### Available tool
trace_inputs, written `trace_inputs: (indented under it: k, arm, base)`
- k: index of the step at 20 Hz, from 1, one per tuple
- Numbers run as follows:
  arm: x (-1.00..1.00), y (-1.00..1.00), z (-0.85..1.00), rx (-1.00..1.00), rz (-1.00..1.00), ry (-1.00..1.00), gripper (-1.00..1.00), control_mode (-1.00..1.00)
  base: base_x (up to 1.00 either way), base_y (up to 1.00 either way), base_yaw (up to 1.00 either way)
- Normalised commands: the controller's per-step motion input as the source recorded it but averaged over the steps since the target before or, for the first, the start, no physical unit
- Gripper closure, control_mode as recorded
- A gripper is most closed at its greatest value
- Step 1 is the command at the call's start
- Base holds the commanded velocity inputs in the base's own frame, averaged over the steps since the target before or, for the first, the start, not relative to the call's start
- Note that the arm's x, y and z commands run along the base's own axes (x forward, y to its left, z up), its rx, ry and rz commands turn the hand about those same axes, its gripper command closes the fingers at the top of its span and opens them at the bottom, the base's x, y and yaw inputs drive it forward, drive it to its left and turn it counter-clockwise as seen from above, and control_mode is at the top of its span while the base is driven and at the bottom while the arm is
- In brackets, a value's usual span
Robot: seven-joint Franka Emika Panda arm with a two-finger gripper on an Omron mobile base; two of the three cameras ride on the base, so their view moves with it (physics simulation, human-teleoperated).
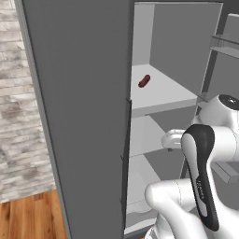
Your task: Retrieve the sausage and cheese from the fridge and place them on the cutting board on the counter.
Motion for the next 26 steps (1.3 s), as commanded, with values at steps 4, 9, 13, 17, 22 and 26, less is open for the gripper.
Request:
trace_inputs:
  k: [4, 9, 13, 17, 22, 26]
  arm:
    - [0.0, 0.0, 0.0, 0.0, 0.0, 0.0, -1.0, 1.0]
    - [0.0, 0.0, 0.0, 0.0, 0.0, 0.0, -1.0, -1.0]
    - [0.0, 0.0, 0.0, 0.0, 0.0, 0.0, -1.0, -1.0]
    - [0.0, 0.0, 0.0, 0.0, 0.0, 0.0, -1.0, -1.0]
    - [0.0, 0.01, -0.02, 0.0, 0.0, -0.01, -1.0, -1.0]
    - [0.13, 0.04, 0.19, -0.01, 0.0, -0.23, -1.0, -1.0]
  base:
    - [0.0, 0.0, 0.0]
    - [0.0, 0.0, 0.0]
    - [0.0, 0.0, 0.0]
    - [0.0, 0.0, 0.0]
    - [0.0, 0.0, 0.0]
    - [0.0, 0.0, 0.0]
